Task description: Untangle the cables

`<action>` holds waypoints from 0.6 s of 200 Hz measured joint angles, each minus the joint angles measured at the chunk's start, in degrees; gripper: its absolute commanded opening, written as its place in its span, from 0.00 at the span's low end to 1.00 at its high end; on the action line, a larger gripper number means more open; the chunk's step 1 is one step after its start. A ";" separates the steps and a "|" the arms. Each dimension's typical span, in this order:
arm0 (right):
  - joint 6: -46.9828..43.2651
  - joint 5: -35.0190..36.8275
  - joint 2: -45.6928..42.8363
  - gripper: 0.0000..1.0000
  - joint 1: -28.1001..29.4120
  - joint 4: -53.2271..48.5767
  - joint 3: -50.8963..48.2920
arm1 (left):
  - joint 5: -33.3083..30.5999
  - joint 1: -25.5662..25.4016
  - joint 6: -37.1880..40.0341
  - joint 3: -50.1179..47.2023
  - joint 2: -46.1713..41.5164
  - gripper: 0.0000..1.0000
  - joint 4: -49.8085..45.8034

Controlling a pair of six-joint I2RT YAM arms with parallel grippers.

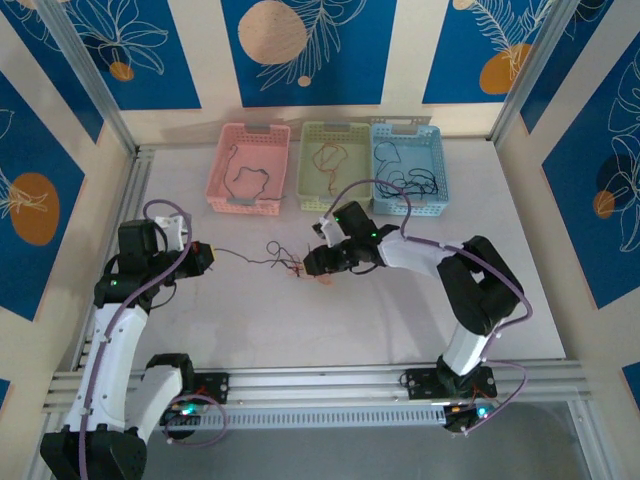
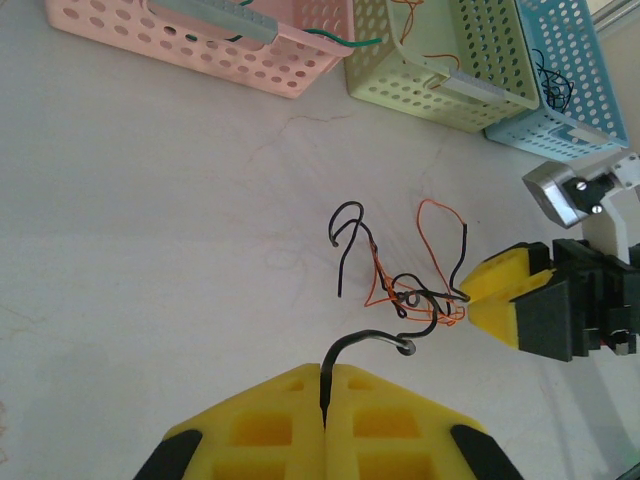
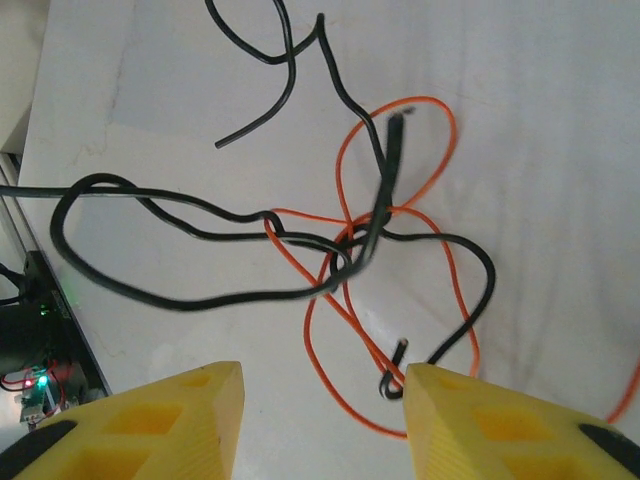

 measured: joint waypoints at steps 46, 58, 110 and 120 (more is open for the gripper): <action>-3.08 0.79 4.98 0.46 1.07 -0.83 4.22 | 0.00 0.00 0.00 0.00 0.00 0.00 0.02; -4.09 1.99 5.73 0.46 2.03 -1.51 4.85 | 0.00 0.00 0.00 0.00 -0.02 0.00 0.00; -6.88 6.99 6.62 0.29 5.29 -3.61 6.05 | -0.37 0.00 0.00 0.00 -0.02 0.00 0.02; -7.23 7.67 6.62 0.25 5.27 -3.65 6.05 | -0.37 0.00 0.00 0.00 -0.02 0.00 0.02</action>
